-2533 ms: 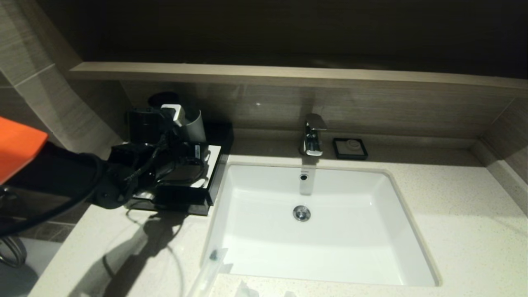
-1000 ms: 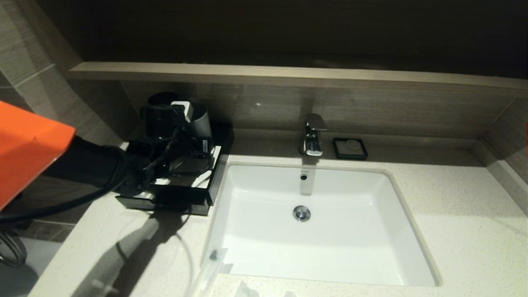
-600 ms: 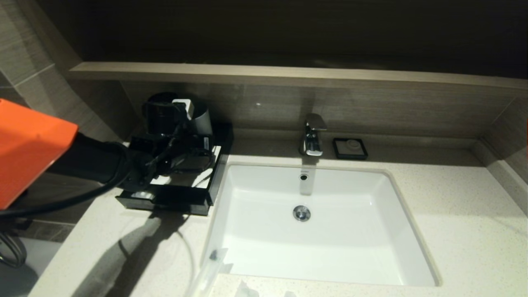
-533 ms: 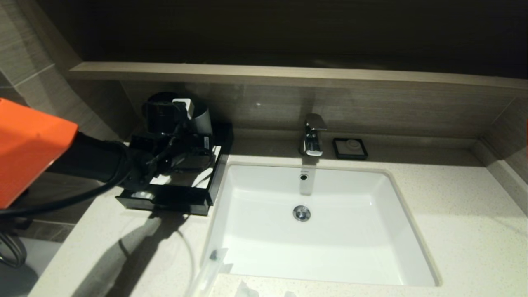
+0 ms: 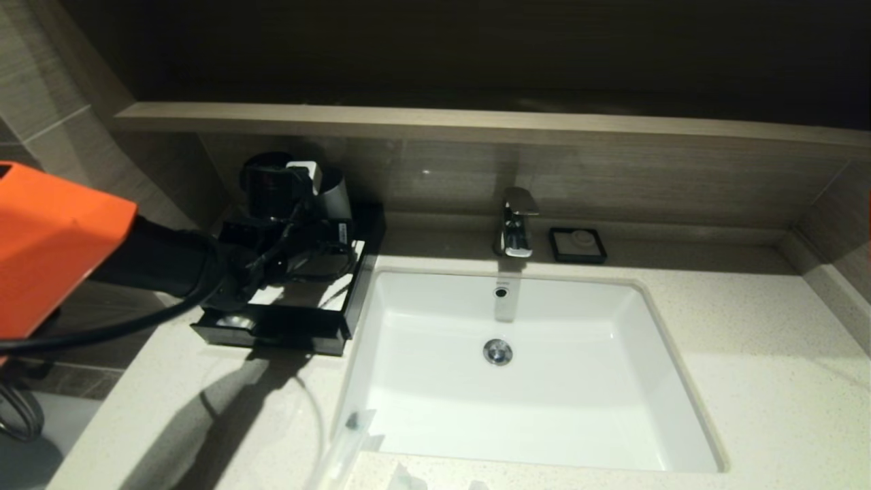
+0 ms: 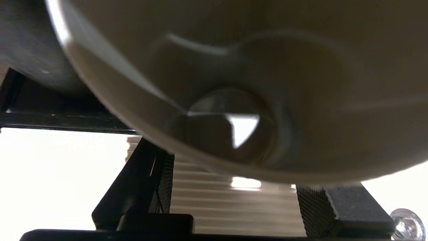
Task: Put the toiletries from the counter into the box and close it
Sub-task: Place the cup on the storage box
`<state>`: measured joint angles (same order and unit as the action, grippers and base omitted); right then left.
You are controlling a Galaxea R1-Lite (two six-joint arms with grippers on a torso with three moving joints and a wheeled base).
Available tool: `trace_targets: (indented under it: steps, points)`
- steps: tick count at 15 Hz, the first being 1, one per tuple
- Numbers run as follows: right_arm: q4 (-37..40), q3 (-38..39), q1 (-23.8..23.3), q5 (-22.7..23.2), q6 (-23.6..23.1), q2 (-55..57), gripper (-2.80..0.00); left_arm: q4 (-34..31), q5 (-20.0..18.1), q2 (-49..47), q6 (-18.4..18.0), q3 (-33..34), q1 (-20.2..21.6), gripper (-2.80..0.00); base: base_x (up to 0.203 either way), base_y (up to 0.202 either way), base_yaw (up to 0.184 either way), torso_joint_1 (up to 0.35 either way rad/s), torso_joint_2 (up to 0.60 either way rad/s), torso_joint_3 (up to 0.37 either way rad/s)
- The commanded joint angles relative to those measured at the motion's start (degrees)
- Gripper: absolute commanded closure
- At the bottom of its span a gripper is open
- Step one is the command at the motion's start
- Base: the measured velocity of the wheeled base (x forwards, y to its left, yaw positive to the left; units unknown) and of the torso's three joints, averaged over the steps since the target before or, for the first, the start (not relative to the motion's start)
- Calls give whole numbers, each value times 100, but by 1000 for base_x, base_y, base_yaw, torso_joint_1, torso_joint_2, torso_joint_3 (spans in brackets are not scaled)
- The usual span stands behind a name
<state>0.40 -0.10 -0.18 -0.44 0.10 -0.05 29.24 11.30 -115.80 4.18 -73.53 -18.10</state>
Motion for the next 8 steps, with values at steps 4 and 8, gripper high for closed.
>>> trace_targets:
  steps: [4, 8]
  points:
    - [-5, 1, 1, 0, -1, -4, 0, 2, 39, -44, 4, -153, 0, 0, 0, 0, 0, 0, 0, 0]
    - [2, 1, 1, 0, -1, -4, 0, 2, 48, -142, 4, -240, 0, 0, 0, 0, 0, 0, 0, 0]
